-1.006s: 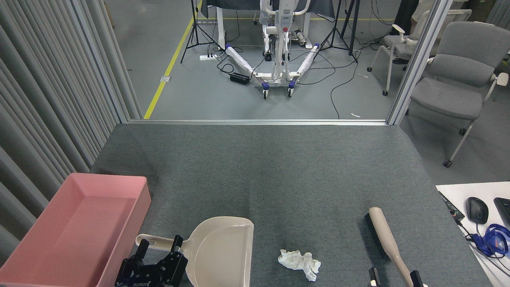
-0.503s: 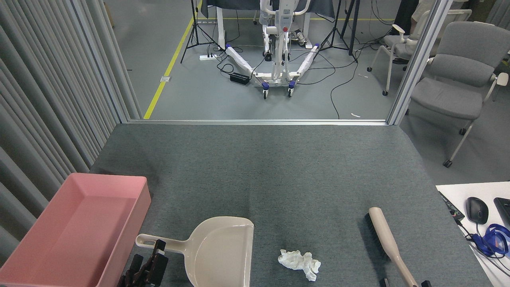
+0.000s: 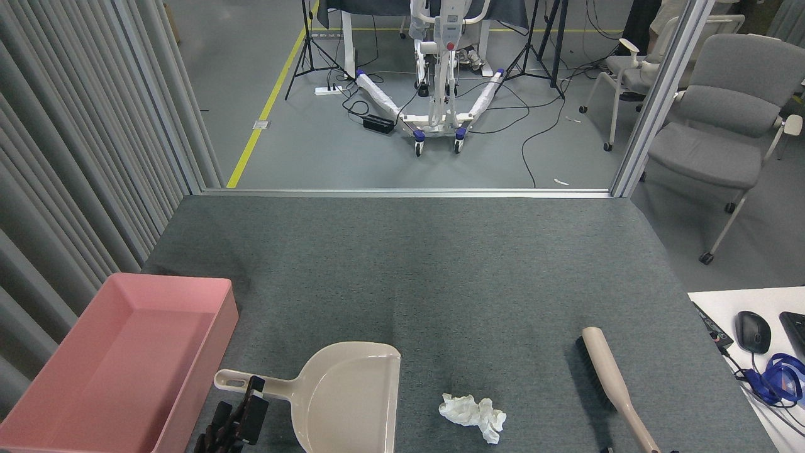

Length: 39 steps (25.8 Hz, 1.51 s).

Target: Sweep and dump garbage into bin

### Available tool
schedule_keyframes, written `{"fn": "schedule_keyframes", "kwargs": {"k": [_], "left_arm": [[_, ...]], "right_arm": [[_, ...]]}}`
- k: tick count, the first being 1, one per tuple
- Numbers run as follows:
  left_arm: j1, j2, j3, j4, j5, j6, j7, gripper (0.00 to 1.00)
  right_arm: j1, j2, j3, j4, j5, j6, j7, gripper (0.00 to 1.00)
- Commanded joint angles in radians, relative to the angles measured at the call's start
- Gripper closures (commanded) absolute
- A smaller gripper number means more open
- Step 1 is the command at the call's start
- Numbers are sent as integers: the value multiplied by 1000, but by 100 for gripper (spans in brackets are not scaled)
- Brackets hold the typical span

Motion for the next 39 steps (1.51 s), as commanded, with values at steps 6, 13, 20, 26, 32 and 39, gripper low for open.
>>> {"fn": "schedule_keyframes", "kwargs": {"k": [6,13,20,26,32,39], "left_arm": [[-54,-1,0,63,5,-2,10,0],[-113,2,0,124,5,-2,12,0],[-137,2,0,160,4,0,58,0],[-139,2,-1,155,4,1,66,0],[-134,7,-3,151,4,-6,66,16],[-134,7,-8,151,1,-8,64,27]], "right_arm": [[5,-3,0,16,0,-2,-18,2],[17,-9,2,19,0,-14,-31,2],[28,-9,-6,26,0,-25,-39,2],[28,-9,-6,39,0,-25,-41,2],[28,-9,-6,46,0,-25,-39,2],[28,-9,-6,48,0,-25,-39,2]]}}
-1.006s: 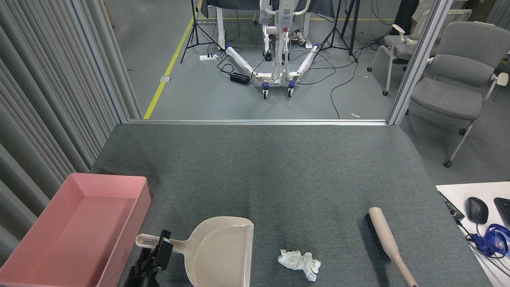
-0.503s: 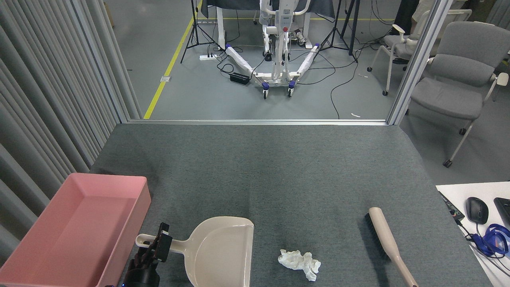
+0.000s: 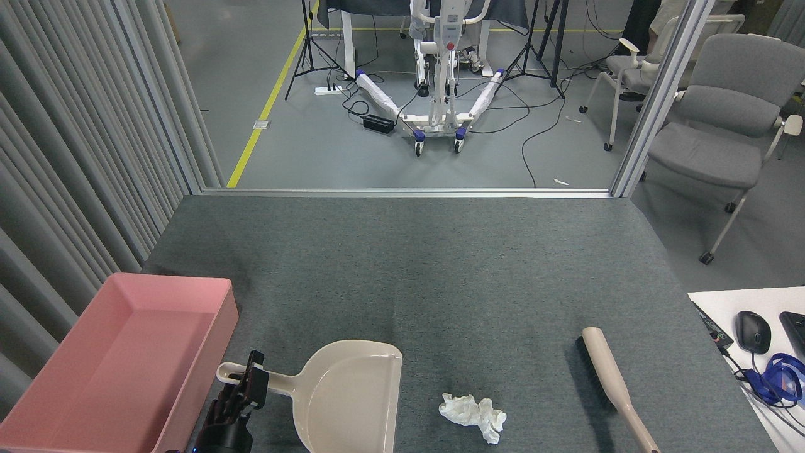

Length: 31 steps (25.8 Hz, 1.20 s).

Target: Sweep and dump garbage into bin

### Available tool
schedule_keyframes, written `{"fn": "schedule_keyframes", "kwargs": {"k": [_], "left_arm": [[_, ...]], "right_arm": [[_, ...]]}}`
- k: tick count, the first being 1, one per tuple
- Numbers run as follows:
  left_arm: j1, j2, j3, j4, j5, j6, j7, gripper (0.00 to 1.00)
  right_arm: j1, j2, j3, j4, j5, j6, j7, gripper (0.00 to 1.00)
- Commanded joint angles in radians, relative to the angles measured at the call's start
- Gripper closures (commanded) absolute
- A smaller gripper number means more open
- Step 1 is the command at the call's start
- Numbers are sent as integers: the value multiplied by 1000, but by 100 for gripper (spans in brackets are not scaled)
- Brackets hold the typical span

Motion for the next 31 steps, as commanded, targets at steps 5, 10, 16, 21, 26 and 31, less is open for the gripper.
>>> {"fn": "schedule_keyframes", "kwargs": {"k": [5,10,16,21,26,31], "left_arm": [[3,2,-2,1,-1,-1,-1,25],[8,2,-2,0,-1,-2,-1,26],[8,2,-3,0,-1,-4,-1,26],[11,2,-2,0,-1,-9,-1,26],[11,4,-2,0,-1,-9,-1,26],[9,4,-2,0,-1,-9,-1,26]], "right_arm": [[0,0,0,6,0,0,0,2],[0,0,0,15,0,2,2,2],[-2,5,-8,21,0,5,2,2],[-6,-1,-78,28,-2,-12,3,2],[-35,-3,-155,52,-2,-61,5,2],[-84,-23,-161,106,-2,-66,5,2]]}}
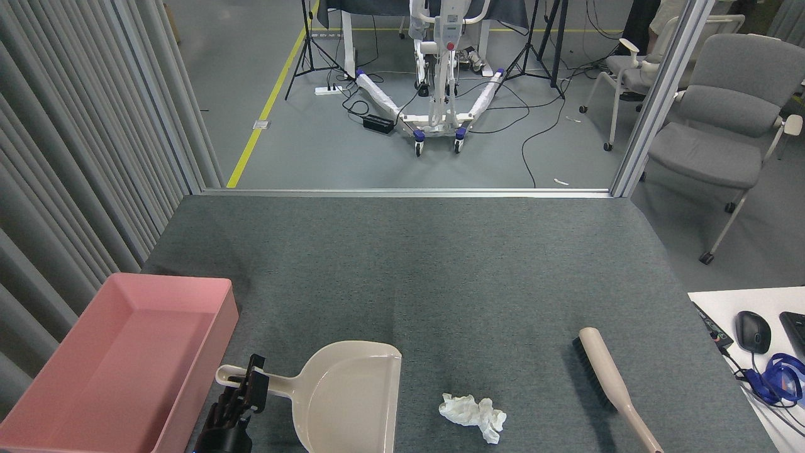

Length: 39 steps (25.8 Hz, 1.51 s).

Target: Sweep and dump garbage into bin

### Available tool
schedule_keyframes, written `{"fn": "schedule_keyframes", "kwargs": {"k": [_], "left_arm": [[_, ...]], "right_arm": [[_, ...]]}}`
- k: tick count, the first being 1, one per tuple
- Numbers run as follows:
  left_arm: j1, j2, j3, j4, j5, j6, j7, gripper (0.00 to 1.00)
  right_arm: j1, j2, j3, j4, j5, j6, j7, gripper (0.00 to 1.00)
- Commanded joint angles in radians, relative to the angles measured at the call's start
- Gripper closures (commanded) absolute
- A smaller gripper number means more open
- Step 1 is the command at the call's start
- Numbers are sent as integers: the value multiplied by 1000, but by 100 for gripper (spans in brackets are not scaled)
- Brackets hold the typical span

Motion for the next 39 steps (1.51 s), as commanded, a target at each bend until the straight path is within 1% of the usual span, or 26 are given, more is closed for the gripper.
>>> {"fn": "schedule_keyframes", "kwargs": {"k": [1,8,12,16,21,27,31,32,33,34,36,39], "left_arm": [[-1,0,0,0,0,1,0,26],[-1,3,0,0,0,1,0,26],[1,5,0,-2,0,1,0,26],[2,5,0,-2,-2,1,0,26],[2,5,0,-11,-2,1,-4,26],[4,6,0,-15,-2,1,-7,25],[4,6,0,-21,-2,1,-9,25],[4,6,0,-23,-2,1,-7,25],[4,6,0,-25,-2,1,-7,25],[4,6,0,-25,-2,1,-7,25],[4,6,0,-25,-2,1,-9,25],[5,6,0,-32,-2,1,-9,25]], "right_arm": [[-36,-22,-7,37,1,-4,-1,2],[-104,-26,-2,82,6,-4,-1,2],[-107,-28,2,90,11,-4,-1,2],[-108,-26,4,123,14,-5,-1,2],[-108,-26,4,131,11,-5,-2,2],[-130,-26,7,154,14,-5,-4,4],[-131,-26,8,171,15,-5,-10,16],[-130,-26,10,171,15,-5,-18,23],[-130,-26,19,171,17,-5,-25,31],[-130,-26,28,172,17,-5,-31,37],[-130,-26,33,172,17,-5,-33,45],[-130,-28,35,172,17,-5,-35,55]]}}
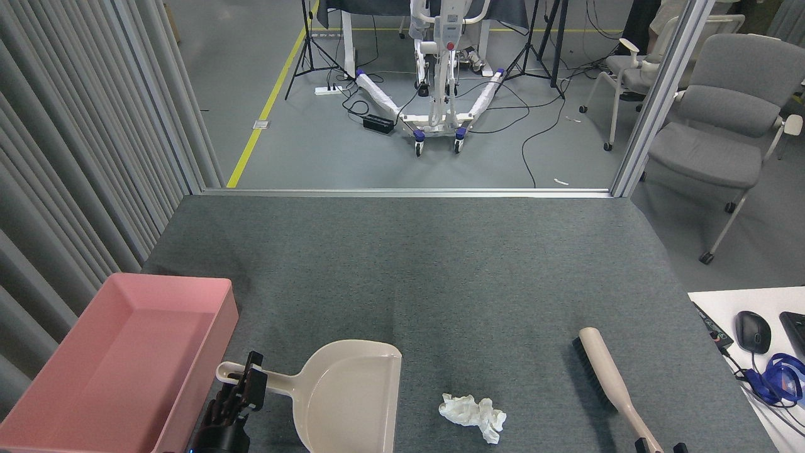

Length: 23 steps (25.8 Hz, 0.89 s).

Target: Sweep and dump garbage into bin

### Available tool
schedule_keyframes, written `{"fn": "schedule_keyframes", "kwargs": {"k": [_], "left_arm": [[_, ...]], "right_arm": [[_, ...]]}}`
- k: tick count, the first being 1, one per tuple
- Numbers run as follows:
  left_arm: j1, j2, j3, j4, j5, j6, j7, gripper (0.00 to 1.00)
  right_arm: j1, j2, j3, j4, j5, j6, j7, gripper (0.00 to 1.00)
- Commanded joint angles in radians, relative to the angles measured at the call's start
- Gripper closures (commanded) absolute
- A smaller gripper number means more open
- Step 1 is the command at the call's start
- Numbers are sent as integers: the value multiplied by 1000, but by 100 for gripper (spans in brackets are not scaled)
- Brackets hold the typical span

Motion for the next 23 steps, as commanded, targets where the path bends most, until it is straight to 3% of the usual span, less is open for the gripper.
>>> {"fn": "schedule_keyframes", "kwargs": {"k": [1,4,17,23], "left_arm": [[5,0,0,-4,0,0,0,25],[8,0,0,-10,0,0,0,25],[13,0,0,-16,-2,1,-3,26],[14,2,-2,-16,-5,-5,-1,48]], "right_arm": [[1,-1,5,1,0,-1,-5,59],[1,-3,5,1,2,-12,-5,68],[6,-3,4,2,6,-27,-27,84],[9,-3,4,2,11,-38,-33,87]]}}
